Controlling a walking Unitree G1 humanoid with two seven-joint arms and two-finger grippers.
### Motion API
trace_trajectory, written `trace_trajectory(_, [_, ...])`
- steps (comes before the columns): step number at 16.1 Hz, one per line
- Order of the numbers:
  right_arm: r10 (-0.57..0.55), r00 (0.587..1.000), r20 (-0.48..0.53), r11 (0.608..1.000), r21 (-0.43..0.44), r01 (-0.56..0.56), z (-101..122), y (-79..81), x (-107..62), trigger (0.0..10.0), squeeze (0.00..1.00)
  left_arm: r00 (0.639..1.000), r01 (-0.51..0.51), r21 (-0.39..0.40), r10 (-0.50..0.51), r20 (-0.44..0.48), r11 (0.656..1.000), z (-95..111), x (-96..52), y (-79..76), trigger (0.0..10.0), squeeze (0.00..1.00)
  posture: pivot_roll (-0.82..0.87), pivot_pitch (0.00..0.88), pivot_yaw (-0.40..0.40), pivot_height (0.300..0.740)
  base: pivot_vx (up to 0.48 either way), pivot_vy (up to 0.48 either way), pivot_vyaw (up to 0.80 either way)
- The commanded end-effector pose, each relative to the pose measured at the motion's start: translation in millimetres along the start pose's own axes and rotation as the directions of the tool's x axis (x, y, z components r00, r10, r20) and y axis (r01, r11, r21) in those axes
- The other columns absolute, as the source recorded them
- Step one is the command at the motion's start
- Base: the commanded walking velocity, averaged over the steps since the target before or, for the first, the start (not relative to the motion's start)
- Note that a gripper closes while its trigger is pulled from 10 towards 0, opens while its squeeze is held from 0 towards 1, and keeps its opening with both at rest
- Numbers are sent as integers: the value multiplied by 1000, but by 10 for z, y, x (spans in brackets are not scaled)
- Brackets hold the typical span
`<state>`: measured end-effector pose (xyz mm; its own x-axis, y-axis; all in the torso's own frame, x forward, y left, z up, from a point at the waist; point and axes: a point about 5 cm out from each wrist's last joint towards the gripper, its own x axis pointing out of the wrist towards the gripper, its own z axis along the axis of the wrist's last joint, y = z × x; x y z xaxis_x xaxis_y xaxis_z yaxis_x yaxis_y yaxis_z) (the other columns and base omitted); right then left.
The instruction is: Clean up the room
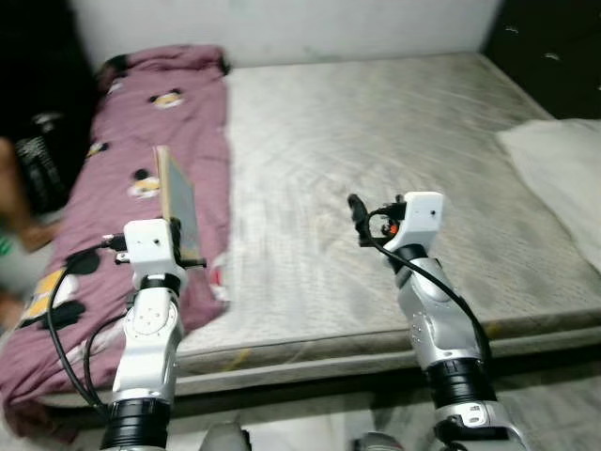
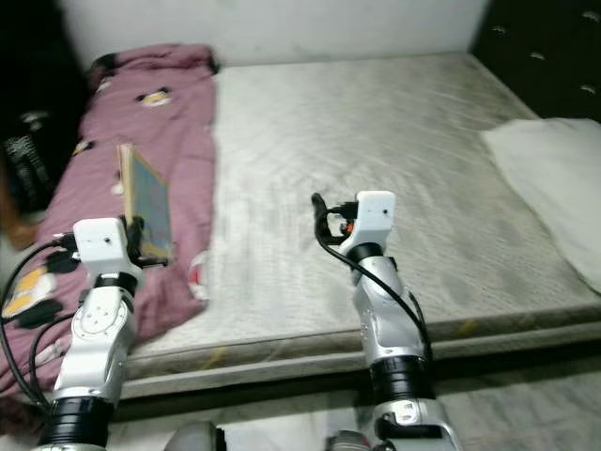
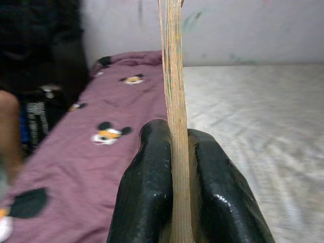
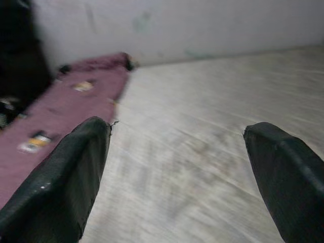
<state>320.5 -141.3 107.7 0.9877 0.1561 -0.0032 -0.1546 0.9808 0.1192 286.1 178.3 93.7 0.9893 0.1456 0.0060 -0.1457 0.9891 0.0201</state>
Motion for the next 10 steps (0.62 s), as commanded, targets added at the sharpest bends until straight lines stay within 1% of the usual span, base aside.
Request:
trace_trajectory(1, [-19, 1000, 0, 1000, -4, 19, -2, -50, -7, 10000, 0, 999, 28, -3, -28, 39, 1000, 85, 16, -66, 10000, 0, -11, 0, 32, 740, 0, -274, 0])
trace_trajectory(4, [-22, 1000, 0, 1000, -8, 22, -4, -58, -4, 10000, 0, 999, 27, -7, -27, 36, 1000, 81, 19, -68, 10000, 0, -13, 0, 31, 740, 0, -275, 0])
trace_trajectory(5, [-20, 1000, 1, 1000, -18, 20, -2, -61, -1, 10000, 0, 999, 27, -14, -27, 34, 1000, 78, 21, -74, 10000, 0, -15, 0, 30, 740, 0, 0, 0])
trace_trajectory(6, [-16, 1000, 3, 999, -32, 16, -2, -59, -2, 10000, 0, 999, 32, -54, -30, 35, 998, 73, 19, -85, 10000, 0, -15, 0, 30, 740, 0, 0, 0])
trace_trajectory(8, [-15, 1000, 5, 999, -36, 15, -2, -58, -2, 10000, 0, 997, 55, -46, -52, 56, 997, 89, 7, -89, 10000, 0, -16, 0, 30, 740, 0, 0, 0])
trace_trajectory(10, [-20, 1000, 5, 999, -33, 20, -4, -72, -3, 10000, 0, 995, 77, -57, -73, 71, 995, 109, -1, -98, 10000, 0, -18, 0, 31, 740, 0, 0, 0])
